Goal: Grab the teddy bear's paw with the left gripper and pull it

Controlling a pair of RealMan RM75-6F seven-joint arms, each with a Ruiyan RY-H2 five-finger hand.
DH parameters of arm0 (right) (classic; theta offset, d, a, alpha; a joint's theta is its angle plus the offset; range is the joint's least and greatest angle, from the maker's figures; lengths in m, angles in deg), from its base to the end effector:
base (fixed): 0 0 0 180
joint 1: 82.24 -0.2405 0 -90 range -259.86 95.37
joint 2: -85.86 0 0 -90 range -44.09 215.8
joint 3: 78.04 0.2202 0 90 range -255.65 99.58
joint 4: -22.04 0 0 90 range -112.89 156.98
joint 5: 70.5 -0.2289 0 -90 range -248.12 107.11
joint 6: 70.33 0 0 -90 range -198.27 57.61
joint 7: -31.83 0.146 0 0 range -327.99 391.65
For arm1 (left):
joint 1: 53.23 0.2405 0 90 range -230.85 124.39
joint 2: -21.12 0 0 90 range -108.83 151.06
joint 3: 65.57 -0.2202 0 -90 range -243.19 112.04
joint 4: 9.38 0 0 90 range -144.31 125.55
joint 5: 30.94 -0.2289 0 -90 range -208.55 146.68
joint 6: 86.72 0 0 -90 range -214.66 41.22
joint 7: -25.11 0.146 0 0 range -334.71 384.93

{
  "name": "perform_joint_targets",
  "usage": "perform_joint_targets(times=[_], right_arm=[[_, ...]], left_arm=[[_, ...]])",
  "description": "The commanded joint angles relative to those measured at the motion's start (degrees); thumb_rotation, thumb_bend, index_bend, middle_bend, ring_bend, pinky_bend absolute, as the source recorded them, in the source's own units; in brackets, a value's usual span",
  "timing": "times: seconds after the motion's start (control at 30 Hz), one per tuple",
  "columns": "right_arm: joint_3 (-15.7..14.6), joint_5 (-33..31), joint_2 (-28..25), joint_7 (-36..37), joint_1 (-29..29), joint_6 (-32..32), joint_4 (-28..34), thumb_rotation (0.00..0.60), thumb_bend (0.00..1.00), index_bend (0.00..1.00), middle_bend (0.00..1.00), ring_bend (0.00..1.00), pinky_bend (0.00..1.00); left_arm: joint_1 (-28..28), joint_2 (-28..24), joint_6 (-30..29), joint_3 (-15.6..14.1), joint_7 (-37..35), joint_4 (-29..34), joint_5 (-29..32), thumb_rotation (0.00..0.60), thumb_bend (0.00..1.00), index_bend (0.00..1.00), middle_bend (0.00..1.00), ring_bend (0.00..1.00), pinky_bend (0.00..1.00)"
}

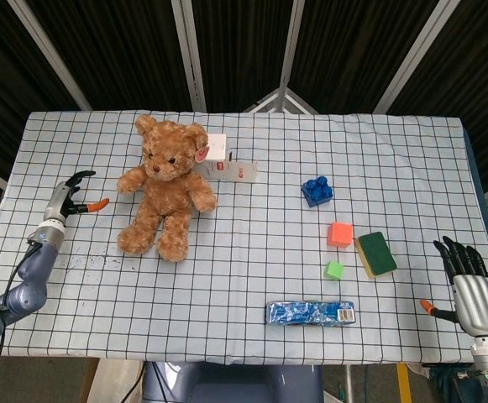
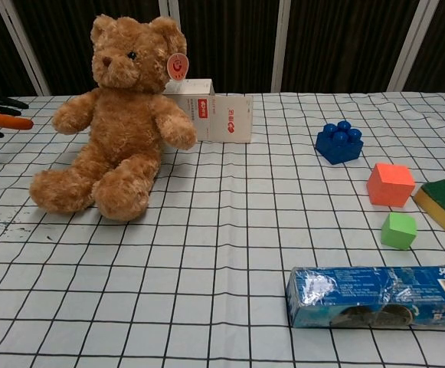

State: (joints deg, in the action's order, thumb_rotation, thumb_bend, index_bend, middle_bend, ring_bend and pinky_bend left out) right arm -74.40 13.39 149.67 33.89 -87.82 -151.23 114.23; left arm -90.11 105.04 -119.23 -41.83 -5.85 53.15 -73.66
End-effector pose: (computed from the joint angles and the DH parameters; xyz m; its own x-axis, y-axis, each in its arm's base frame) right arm -0.2929 -0.1885 0.1223 0.3639 -0.0554 0.9298 -0.9308 0.0167 0.3652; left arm -0.2670 0.4051 0.0477 -0.5201 0.1090 0.8471 0.8060 0.3906 0.4446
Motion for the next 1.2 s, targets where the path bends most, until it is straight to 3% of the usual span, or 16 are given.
perform_joint_targets(times=[0.03,0.37,0.73,1.0,1.2], right_arm=[[0.00,-0.07,0.02,-0.02,-0.04,0.09,0.01,0.600,0.11,0.02,0.00,0.00,0.00],[0.00,-0.26,-0.01,0.19,-0.10,0.30,-0.10,0.600,0.11,0.02,0.00,0.00,0.00],[-0.10,-0.06,-0.19,0.57,-0.09,0.24,0.06,0.600,0.11,0.02,0.00,0.00,0.00],[-0.27,-0.16,-0.26,0.46,-0.17,0.62,0.30,0.600,0.11,0.02,0.00,0.00,0.00],[-0.21,-0.53,-0.30,0.30,-0.18,0.80,0.44,0.600,0.11,0.02,0.00,0.00,0.00]], left_arm=[[-1.01,1.31,-0.04,-0.04,0.93,-0.82,0.38,0.600,0.33,0.20,0.06,0.00,0.00],[-3.41,6.77,-2.43,0.31,4.12,-3.47,2.23,0.600,0.39,0.27,0.12,0.00,0.00],[-3.89,10.79,-7.84,3.12,4.19,-5.17,1.35,0.600,0.48,0.36,0.19,0.00,0.00],[-4.11,11.74,-8.46,3.49,6.33,-5.69,1.65,0.600,0.46,0.35,0.19,0.00,0.00],[-4.26,12.26,-8.00,3.65,6.96,-6.23,1.13,0.600,0.42,0.28,0.16,0.00,0.00]])
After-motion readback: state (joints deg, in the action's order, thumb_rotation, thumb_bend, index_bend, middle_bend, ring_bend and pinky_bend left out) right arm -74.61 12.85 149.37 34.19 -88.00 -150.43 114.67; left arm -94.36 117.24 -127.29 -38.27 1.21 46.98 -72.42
